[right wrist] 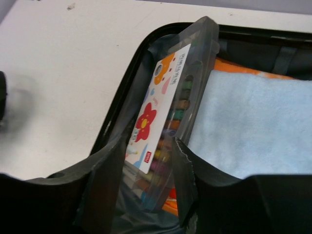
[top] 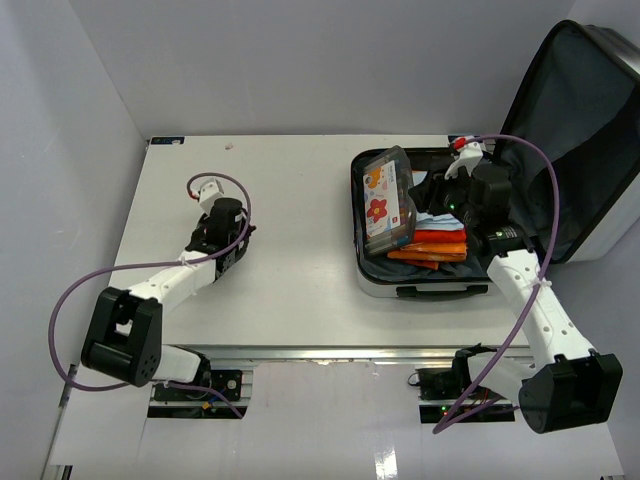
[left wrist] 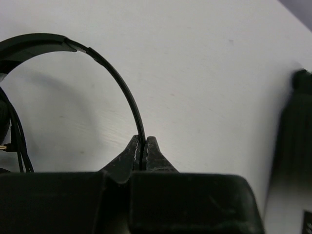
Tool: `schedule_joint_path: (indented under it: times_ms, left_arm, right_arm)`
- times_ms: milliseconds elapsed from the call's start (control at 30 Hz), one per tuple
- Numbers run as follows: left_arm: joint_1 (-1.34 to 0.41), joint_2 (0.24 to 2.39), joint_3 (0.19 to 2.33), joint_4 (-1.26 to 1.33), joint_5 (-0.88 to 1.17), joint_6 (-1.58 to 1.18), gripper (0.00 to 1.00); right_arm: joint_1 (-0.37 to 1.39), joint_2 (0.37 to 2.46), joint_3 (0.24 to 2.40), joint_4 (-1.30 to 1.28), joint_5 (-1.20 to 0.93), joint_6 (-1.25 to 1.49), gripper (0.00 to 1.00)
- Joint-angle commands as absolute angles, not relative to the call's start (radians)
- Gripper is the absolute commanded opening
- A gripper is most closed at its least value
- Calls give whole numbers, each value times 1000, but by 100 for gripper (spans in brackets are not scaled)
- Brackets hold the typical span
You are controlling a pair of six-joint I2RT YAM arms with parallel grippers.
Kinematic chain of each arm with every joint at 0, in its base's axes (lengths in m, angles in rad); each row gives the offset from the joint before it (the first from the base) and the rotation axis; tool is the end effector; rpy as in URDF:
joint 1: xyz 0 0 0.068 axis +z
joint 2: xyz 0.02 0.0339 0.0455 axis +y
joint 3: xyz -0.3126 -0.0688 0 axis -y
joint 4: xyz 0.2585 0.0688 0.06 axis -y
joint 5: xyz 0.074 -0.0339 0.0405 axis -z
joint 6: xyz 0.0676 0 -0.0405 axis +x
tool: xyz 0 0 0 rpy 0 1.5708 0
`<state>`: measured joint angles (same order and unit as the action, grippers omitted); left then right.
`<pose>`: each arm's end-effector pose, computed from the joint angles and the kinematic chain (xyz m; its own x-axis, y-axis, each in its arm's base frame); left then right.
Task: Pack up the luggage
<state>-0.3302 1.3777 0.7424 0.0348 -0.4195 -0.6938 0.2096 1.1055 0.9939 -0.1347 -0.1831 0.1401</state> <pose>0.3075 -0.0763 0.2385 -0.3970 -0.4813 -0.7815 -0.3586 0.8652 -0.3506 0.2709 0.0702 0.3895 -0.2888 0.0789 -0.9541 -0.3403 0.9230 0.1794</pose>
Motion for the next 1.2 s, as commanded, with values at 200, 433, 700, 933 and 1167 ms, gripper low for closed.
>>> schedule_joint_path:
  times_ms: [200,433,700,933,1167]
  left_arm:
    - [-404,1247,642,422,-47,-559,0]
    - [-471,1189,567,570,50,-504,0]
    - [-505,1172,518,700,250,-406,0]
    - [-543,1167,512,750,338,-352,0]
    - [-570,1181,526,737,329,-324,0]
  right_arm:
    - [276,1135,951,104,-297,364,68]
    - [438,1225,1030,163,-193,469,75]
    - [621,1420,1202,143,-114,420,82]
    - [675,1593,1334,104,-100,411,83]
    - [729,1665,1378,91,-83,403,83]
